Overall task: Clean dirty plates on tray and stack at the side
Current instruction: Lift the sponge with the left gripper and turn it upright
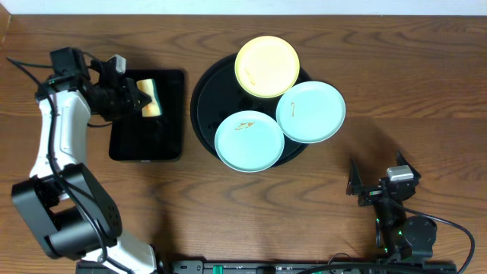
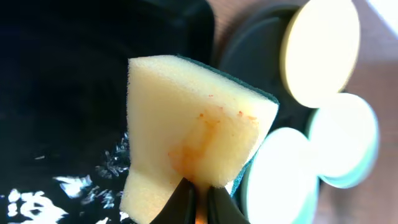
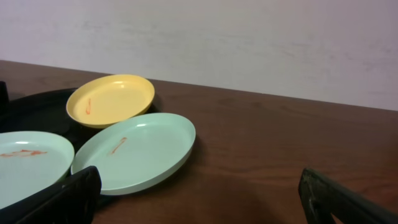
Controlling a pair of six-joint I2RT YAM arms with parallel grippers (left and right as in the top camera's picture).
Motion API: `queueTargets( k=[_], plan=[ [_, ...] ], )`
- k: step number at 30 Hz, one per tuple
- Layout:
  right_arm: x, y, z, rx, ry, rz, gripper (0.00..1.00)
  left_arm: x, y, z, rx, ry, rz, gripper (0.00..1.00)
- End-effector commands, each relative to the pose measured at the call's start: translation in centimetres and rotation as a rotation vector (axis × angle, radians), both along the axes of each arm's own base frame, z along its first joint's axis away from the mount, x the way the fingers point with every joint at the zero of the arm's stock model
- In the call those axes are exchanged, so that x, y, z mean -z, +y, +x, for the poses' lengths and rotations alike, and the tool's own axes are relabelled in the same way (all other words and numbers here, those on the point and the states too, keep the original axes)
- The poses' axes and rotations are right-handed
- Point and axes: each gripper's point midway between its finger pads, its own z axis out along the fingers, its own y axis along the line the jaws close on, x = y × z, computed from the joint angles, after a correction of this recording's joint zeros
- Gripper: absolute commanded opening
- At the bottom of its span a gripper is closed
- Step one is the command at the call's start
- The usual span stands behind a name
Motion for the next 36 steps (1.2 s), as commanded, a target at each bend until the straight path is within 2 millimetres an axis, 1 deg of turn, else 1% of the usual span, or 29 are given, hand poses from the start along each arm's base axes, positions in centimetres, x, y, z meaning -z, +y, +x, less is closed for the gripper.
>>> queueTargets(
  k=[1,4,8,11,13,16,17,18,19,20,21,24,26,28,30,31,34,36],
  plan=[
    [0.0,0.1,0.0,-0.008,0.001,0.014,0.99,-0.2,-1.5,-0.1,0.075,-0.044,-0.153,0.08],
    [0.0,0.1,0.0,-0.008,0.001,0.014,0.99,1.5,-1.7,0.0,0.087,-0.015,-0.185,0.08],
    [0.0,0.1,0.0,-0.008,0.001,0.014,0.99,4.1,-1.3,-0.1,0.07,0.053,-0.215,0.08],
    [0.0,0.1,0.0,-0.008,0.001,0.014,0.99,5.8,-0.3,-0.1,0.042,0.084,-0.227,0.08],
    [0.0,0.1,0.0,-0.008,0.001,0.014,0.99,6.6,0.6,-0.3,0.017,0.099,-0.236,0.11],
    [0.0,0.1,0.0,-0.008,0.001,0.014,0.99,7.8,1.8,-0.6,-0.017,0.126,-0.252,0.17],
    [0.0,0.1,0.0,-0.008,0.001,0.014,0.99,8.2,2.0,-0.7,-0.025,0.136,-0.258,0.17],
    [0.0,0.1,0.0,-0.008,0.001,0.014,0.99,8.7,2.2,-0.8,-0.032,0.148,-0.264,0.22],
    [0.0,0.1,0.0,-0.008,0.001,0.014,0.99,9.1,2.4,-0.9,-0.038,0.157,-0.269,0.23],
    [0.0,0.1,0.0,-0.008,0.001,0.014,0.99,9.3,2.5,-0.9,-0.042,0.159,-0.271,0.28],
    [0.0,0.1,0.0,-0.008,0.001,0.014,0.99,9.5,2.7,-0.9,-0.045,0.16,-0.272,0.3],
    [0.0,0.1,0.0,-0.008,0.001,0.014,0.99,9.5,3.4,-0.9,-0.062,0.155,-0.272,0.34],
    [0.0,0.1,0.0,-0.008,0.001,0.014,0.99,9.2,4.1,-0.9,-0.077,0.147,-0.27,0.36],
    [0.0,0.1,0.0,-0.008,0.001,0.014,0.99,8.8,4.8,-1.0,-0.095,0.143,-0.27,0.41],
    [0.0,0.1,0.0,-0.008,0.001,0.014,0.99,8.2,5.7,-1.1,-0.119,0.136,-0.27,0.43],
    [0.0,0.1,0.0,-0.008,0.001,0.014,0.99,7.9,6.1,-1.1,-0.13,0.132,-0.269,0.46],
    [0.0,0.1,0.0,-0.008,0.001,0.014,0.99,7.0,8.1,-1.4,-0.205,0.152,-0.218,0.49],
    [0.0,0.1,0.0,-0.008,0.001,0.014,0.99,5.9,8.8,-1.6,-0.226,0.142,-0.182,0.51]
  ],
)
